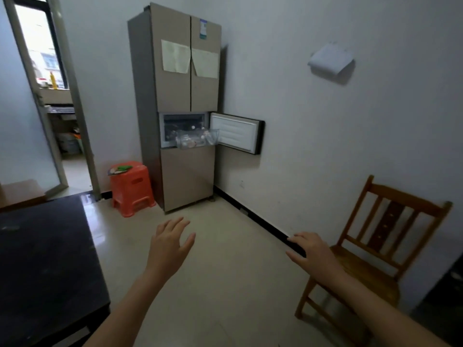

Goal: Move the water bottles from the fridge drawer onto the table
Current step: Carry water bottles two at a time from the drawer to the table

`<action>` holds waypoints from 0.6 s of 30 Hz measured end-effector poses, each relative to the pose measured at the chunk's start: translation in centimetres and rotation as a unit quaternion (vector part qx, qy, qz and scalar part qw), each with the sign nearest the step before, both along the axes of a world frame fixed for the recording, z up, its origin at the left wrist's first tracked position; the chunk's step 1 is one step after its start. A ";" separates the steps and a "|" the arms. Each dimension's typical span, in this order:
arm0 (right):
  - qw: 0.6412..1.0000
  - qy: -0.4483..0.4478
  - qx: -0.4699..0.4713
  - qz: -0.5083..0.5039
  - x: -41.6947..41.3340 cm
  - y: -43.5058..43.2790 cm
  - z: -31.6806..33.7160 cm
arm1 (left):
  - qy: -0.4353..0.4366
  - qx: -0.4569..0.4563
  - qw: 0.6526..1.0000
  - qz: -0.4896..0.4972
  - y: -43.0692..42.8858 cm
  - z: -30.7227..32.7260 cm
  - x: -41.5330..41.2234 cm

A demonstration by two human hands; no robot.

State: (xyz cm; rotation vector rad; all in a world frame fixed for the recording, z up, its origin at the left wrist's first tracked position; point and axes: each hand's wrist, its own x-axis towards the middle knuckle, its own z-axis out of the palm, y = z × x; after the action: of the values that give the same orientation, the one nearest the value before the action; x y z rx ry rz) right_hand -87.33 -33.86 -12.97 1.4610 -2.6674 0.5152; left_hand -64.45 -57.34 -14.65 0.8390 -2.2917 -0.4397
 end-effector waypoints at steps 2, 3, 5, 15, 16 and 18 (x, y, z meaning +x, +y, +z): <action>1.000 0.001 -0.004 -0.014 -2.8 -0.2 0.2 | 0.003 -0.008 1.000 -0.010 -0.5 0.6 -3.4; 1.000 0.004 -0.003 -0.018 -4.0 -0.3 0.2 | 0.004 -0.007 1.000 -0.014 -0.7 0.8 -4.8; 1.000 0.005 0.002 -0.022 -6.3 -0.4 0.0 | 0.004 -0.004 1.000 -0.020 -0.9 0.9 -7.5; 1.000 0.030 -0.008 0.000 -19.6 -0.4 0.1 | -0.013 0.004 1.000 -0.024 -0.6 1.0 -21.6; 0.999 0.034 -0.015 0.008 -21.3 -0.3 0.1 | -0.011 -0.002 1.000 -0.015 -0.3 1.1 -23.2; 0.999 0.039 -0.013 0.020 -25.3 -0.3 0.1 | -0.006 -0.008 1.000 0.003 0.2 1.2 -26.7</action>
State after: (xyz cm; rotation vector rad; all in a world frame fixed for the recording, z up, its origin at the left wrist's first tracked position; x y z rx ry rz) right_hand -112.68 -34.14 -12.85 1.4970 -2.5683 0.4827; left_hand -91.12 -57.16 -13.46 0.8424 -2.3002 -0.4152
